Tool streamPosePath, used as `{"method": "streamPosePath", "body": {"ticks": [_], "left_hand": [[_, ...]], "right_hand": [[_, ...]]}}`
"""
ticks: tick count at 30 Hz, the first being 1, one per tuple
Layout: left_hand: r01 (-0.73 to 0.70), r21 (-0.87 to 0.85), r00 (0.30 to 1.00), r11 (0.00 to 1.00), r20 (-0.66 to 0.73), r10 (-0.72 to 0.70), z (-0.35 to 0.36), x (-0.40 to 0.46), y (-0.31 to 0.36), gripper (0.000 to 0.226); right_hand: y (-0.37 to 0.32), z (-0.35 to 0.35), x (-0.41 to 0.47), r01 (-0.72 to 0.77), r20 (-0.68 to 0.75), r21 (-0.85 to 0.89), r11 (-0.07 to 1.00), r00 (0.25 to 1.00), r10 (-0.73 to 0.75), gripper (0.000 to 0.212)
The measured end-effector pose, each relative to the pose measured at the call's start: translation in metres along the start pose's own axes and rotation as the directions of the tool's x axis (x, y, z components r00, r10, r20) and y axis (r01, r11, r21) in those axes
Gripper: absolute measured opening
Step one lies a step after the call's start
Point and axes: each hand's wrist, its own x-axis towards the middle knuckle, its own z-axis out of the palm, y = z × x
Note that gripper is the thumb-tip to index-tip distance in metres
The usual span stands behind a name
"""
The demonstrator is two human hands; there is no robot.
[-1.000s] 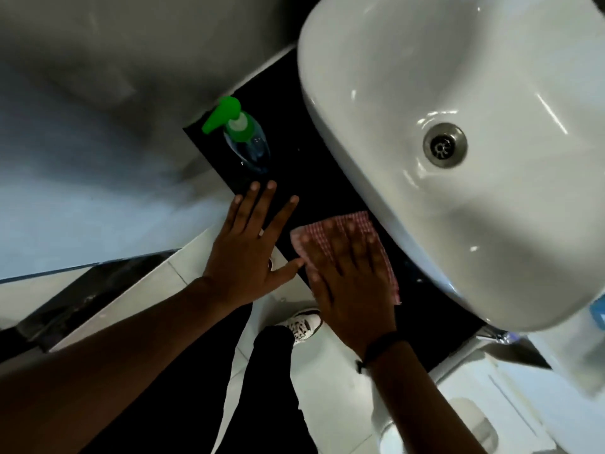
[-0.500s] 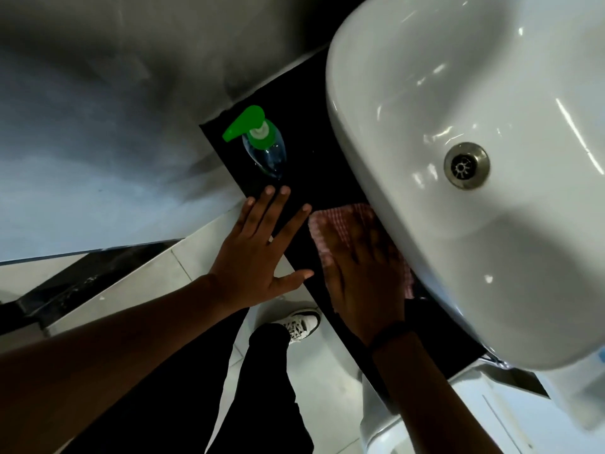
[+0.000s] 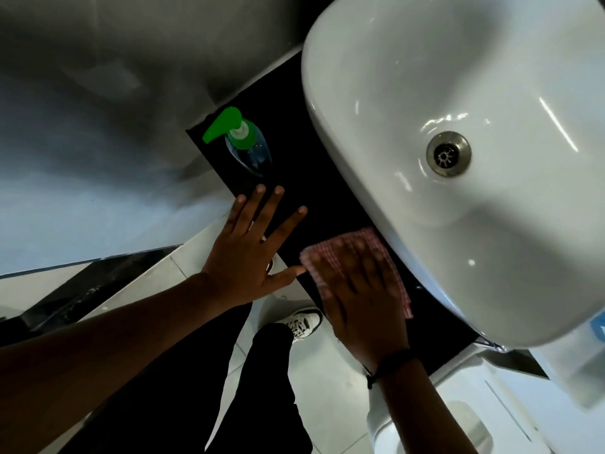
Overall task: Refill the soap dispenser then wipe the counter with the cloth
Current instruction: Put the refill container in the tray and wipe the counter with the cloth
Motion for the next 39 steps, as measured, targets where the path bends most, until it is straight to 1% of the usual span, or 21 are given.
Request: {"method": "streamPosePath", "body": {"ticks": [2, 4, 5, 8, 9, 10, 13, 14, 17, 18, 20, 22, 23, 24, 27, 28, 29, 33, 34, 37, 39], "left_hand": [[-0.043, 0.001, 0.999, 0.999, 0.007, 0.043, 0.000, 0.005, 0.005, 0.085], [-0.061, 0.003, 0.998, 0.998, 0.007, 0.061, 0.003, 0.010, 0.013, 0.082], [-0.069, 0.005, 0.998, 0.998, 0.009, 0.069, 0.003, 0.011, 0.018, 0.082], [-0.129, -0.021, 0.991, 0.991, 0.042, 0.130, 0.000, 0.008, 0.031, 0.081], [-0.139, -0.021, 0.989, 0.990, 0.051, 0.139, -0.002, 0.006, 0.035, 0.080], [-0.136, -0.015, 0.989, 0.991, 0.061, 0.136, -0.003, 0.005, 0.039, 0.079], [-0.111, -0.005, 0.989, 0.994, 0.098, 0.111, -0.006, 0.004, 0.048, 0.080], [-0.109, -0.002, 0.988, 0.994, 0.107, 0.109, -0.007, 0.005, 0.052, 0.079], [-0.139, -0.005, 0.981, 0.990, 0.134, 0.138, -0.006, 0.006, 0.065, 0.079], [-0.147, -0.013, 0.979, 0.989, 0.140, 0.147, -0.004, 0.005, 0.071, 0.078], [-0.143, -0.020, 0.981, 0.989, 0.130, 0.145, -0.002, 0.006, 0.084, 0.076], [-0.135, -0.026, 0.984, 0.991, 0.115, 0.137, 0.000, 0.009, 0.094, 0.075], [-0.143, -0.030, 0.982, 0.989, 0.117, 0.145, 0.002, 0.009, 0.100, 0.074], [-0.153, -0.033, 0.980, 0.988, 0.123, 0.156, 0.004, 0.007, 0.106, 0.075], [-0.200, -0.052, 0.968, 0.978, 0.141, 0.206, 0.009, 0.008, 0.121, 0.077], [-0.211, -0.056, 0.966, 0.976, 0.143, 0.217, 0.009, 0.010, 0.124, 0.078], [-0.216, -0.053, 0.965, 0.975, 0.143, 0.221, 0.009, 0.011, 0.125, 0.078], [-0.239, -0.005, 0.961, 0.971, 0.143, 0.237, 0.008, 0.011, 0.125, 0.079], [-0.251, -0.001, 0.959, 0.968, 0.138, 0.248, 0.010, 0.011, 0.125, 0.079], [-0.283, -0.016, 0.948, 0.959, 0.145, 0.282, 0.010, 0.010, 0.125, 0.078], [-0.296, -0.015, 0.944, 0.955, 0.149, 0.295, 0.010, 0.011, 0.125, 0.077]], "right_hand": [[-0.002, -0.002, -0.015, -0.241, -0.008, -0.006, 0.970, 0.970, 0.241, 0.058], [-0.024, 0.002, -0.011, -0.453, -0.010, 0.013, 0.891, 0.891, 0.453, 0.057], [-0.036, 0.005, -0.011, -0.459, -0.013, 0.022, 0.888, 0.888, 0.459, 0.057], [-0.040, 0.013, -0.030, -0.289, -0.049, -0.010, 0.957, 0.956, 0.288, 0.056], [-0.033, 0.013, -0.039, -0.312, -0.071, -0.025, 0.950, 0.948, 0.310, 0.056], [-0.030, 0.012, -0.043, -0.406, -0.087, -0.027, 0.914, 0.911, 0.402, 0.057], [-0.044, 0.011, -0.030, -0.703, -0.091, 0.058, 0.709, 0.703, 0.705, 0.057], [-0.050, 0.010, -0.027, -0.704, -0.077, 0.071, 0.707, 0.703, 0.707, 0.056], [-0.050, 0.009, -0.050, -0.559, -0.049, 0.048, 0.827, 0.826, 0.561, 0.056], [-0.043, 0.006, -0.062, -0.560, -0.063, 0.021, 0.828, 0.826, 0.560, 0.056], [-0.025, 0.002, -0.069, -0.679, -0.141, -0.027, 0.734, 0.729, 0.669, 0.056], [-0.011, 0.002, -0.054, -0.807, -0.180, 0.035, 0.589, 0.575, 0.798, 0.055], [-0.011, 0.000, -0.046, -0.828, -0.175, 0.057, 0.557, 0.541, 0.822, 0.056], [-0.015, -0.001, -0.044, -0.821, -0.175, 0.054, 0.569, 0.553, 0.815, 0.057], [-0.030, 0.001, -0.073, -0.704, -0.116, 0.019, 0.710, 0.703, 0.701, 0.059], [-0.030, 0.001, -0.085, -0.698, -0.110, 0.015, 0.716, 0.710, 0.695, 0.059], [-0.023, 0.000, -0.090, -0.728, -0.124, 0.021, 0.685, 0.678, 0.724, 0.059], [0.012, -0.005, -0.060, -0.900, -0.141, 0.141, 0.413, 0.394, 0.908, 0.054], [0.011, -0.004, -0.059, -0.902, -0.143, 0.136, 0.409, 0.391, 0.909, 0.054], [-0.015, 0.002, -0.083, -0.815, -0.144, 0.104, 0.570, 0.555, 0.819, 0.056], [-0.021, 0.004, -0.097, -0.805, -0.144, 0.127, 0.580, 0.564, 0.813, 0.057]]}}
